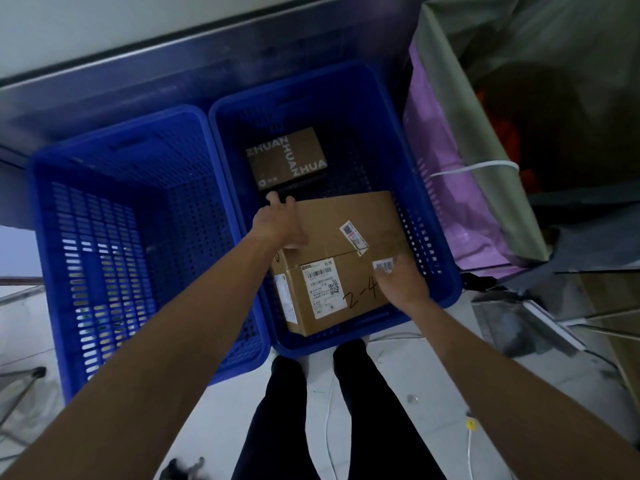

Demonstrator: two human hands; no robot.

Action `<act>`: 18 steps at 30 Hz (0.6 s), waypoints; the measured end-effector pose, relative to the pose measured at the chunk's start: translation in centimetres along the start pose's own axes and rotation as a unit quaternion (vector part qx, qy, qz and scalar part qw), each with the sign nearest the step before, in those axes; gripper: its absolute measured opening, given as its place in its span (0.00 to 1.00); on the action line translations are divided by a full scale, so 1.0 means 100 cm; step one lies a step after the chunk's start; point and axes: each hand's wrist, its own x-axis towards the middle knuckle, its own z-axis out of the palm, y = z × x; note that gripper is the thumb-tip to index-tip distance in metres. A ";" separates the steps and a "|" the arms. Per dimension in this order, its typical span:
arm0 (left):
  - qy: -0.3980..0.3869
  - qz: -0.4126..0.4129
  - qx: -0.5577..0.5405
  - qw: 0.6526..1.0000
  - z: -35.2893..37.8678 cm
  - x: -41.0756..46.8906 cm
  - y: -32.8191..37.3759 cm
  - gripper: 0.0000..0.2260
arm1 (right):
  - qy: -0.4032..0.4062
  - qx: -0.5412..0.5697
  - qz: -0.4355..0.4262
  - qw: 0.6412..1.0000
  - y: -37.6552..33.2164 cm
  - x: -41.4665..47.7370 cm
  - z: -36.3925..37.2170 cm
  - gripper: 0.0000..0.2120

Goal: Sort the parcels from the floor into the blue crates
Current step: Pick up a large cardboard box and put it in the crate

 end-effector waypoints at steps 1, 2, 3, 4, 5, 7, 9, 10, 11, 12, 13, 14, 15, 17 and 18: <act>0.011 -0.020 -0.021 1.000 0.004 -0.002 0.004 0.36 | -0.015 -0.032 0.006 0.999 0.005 0.012 -0.005 0.22; 0.023 -0.039 -0.048 0.998 0.007 -0.004 0.008 0.38 | -0.034 -0.061 0.016 0.997 0.009 0.023 -0.010 0.29; 0.036 -0.055 -0.075 0.995 0.011 -0.007 0.010 0.40 | -0.051 -0.075 0.025 0.996 0.013 0.034 -0.014 0.35; 0.046 -0.071 -0.100 0.991 0.015 -0.011 0.011 0.42 | -0.065 -0.077 0.033 0.994 0.017 0.044 -0.016 0.39; 0.059 -0.093 -0.129 0.985 0.019 -0.015 0.010 0.42 | -0.074 -0.077 0.038 0.994 0.021 0.052 -0.018 0.41; 0.086 -0.131 -0.201 0.967 0.030 -0.020 0.005 0.38 | -0.087 -0.081 0.050 0.992 0.025 0.064 -0.022 0.38; 0.076 -0.124 -0.223 0.964 0.043 -0.025 0.000 0.31 | -0.093 -0.079 0.064 0.990 0.028 0.073 -0.022 0.38; 0.051 -0.114 -0.219 0.968 0.051 -0.029 -0.002 0.29 | -0.100 -0.069 0.073 0.990 0.028 0.077 -0.021 0.39; 0.025 -0.111 -0.225 0.968 0.059 -0.033 -0.002 0.29 | -0.106 -0.055 0.079 0.990 0.029 0.080 -0.021 0.39; -0.001 -0.115 -0.240 0.964 0.067 -0.039 0.000 0.31 | -0.107 -0.045 0.079 0.990 0.030 0.083 -0.021 0.40; -0.016 -0.114 -0.248 0.962 0.076 -0.044 0.001 0.33 | -0.105 -0.036 0.081 0.991 0.032 0.086 -0.019 0.40; -0.020 -0.109 -0.248 0.962 0.085 -0.050 0.002 0.34 | -0.098 -0.026 0.079 0.992 0.034 0.089 -0.019 0.40; -0.017 -0.106 -0.250 0.962 0.093 -0.052 0.001 0.35 | -0.091 -0.016 0.077 0.993 0.035 0.091 -0.018 0.40; -0.015 -0.110 -0.274 0.955 0.103 -0.052 -0.004 0.34 | -0.086 0.014 0.081 0.993 0.037 0.093 -0.018 0.42; -0.020 -0.115 -0.294 0.949 0.105 -0.049 -0.008 0.33 | -0.085 0.025 0.084 0.993 0.040 0.095 -0.017 0.42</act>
